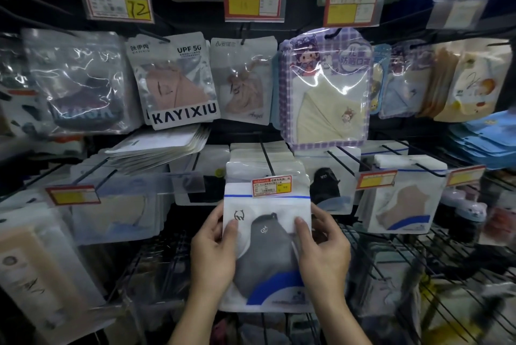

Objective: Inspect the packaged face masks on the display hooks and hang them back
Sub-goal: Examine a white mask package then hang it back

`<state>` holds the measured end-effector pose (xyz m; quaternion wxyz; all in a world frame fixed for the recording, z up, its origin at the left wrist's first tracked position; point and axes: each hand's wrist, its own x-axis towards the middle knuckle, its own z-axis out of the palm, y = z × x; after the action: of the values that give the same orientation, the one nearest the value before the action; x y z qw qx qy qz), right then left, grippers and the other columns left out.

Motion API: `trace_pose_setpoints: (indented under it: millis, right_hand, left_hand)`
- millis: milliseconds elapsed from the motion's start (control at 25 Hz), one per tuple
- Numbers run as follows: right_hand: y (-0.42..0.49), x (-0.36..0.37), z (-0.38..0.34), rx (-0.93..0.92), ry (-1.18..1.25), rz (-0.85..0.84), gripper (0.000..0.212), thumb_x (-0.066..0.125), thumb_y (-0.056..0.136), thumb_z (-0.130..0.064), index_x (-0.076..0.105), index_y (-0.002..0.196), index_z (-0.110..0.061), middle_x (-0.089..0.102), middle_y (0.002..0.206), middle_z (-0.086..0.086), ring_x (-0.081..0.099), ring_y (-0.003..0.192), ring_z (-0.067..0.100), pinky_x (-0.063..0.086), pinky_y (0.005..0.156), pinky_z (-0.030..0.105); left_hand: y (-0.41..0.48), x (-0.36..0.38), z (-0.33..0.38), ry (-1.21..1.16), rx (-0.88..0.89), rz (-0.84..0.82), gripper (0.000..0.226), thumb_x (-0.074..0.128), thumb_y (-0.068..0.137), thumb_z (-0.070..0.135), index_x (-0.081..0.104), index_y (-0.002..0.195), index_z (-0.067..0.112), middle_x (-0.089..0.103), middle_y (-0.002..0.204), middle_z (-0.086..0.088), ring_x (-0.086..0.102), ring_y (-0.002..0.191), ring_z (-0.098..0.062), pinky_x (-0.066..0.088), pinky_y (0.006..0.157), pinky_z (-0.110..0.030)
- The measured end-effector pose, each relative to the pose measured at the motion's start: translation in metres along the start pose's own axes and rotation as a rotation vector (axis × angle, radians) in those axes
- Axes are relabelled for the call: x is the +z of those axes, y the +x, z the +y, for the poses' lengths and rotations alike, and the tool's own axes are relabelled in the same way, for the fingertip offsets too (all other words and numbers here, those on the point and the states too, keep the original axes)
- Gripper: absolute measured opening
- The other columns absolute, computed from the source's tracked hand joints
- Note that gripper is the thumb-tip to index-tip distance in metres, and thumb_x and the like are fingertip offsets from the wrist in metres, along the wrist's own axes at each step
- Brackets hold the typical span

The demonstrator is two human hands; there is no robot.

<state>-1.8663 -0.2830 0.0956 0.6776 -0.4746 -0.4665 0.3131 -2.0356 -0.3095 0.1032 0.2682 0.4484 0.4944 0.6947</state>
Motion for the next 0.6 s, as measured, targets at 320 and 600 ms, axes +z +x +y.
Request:
trace_pose_setpoints:
  millis: [320, 600]
  right_hand:
    - [-0.01, -0.029, 0.017, 0.094, 0.135, 0.014, 0.007, 0.081, 0.093, -0.011, 0.082, 0.097, -0.017, 0.081, 0.083, 0.009, 0.075, 0.076, 0.02, 0.063, 0.077, 0.052]
    - [0.004, -0.079, 0.029, 0.138, 0.131, 0.126, 0.016, 0.08, 0.094, -0.011, 0.082, 0.106, -0.023, 0.084, 0.093, 0.004, 0.079, 0.086, 0.018, 0.065, 0.079, 0.043]
  left_hand:
    - [-0.035, 0.003, -0.027, -0.161, -0.087, 0.042, 0.045, 0.064, 0.099, -0.008, 0.073, 0.127, 0.027, 0.081, 0.116, 0.004, 0.076, 0.11, -0.012, 0.059, 0.09, -0.019]
    - [-0.055, 0.06, -0.03, -0.125, -0.087, 0.067, 0.034, 0.073, 0.096, 0.002, 0.076, 0.126, 0.018, 0.082, 0.105, 0.015, 0.077, 0.098, 0.0, 0.057, 0.079, -0.011]
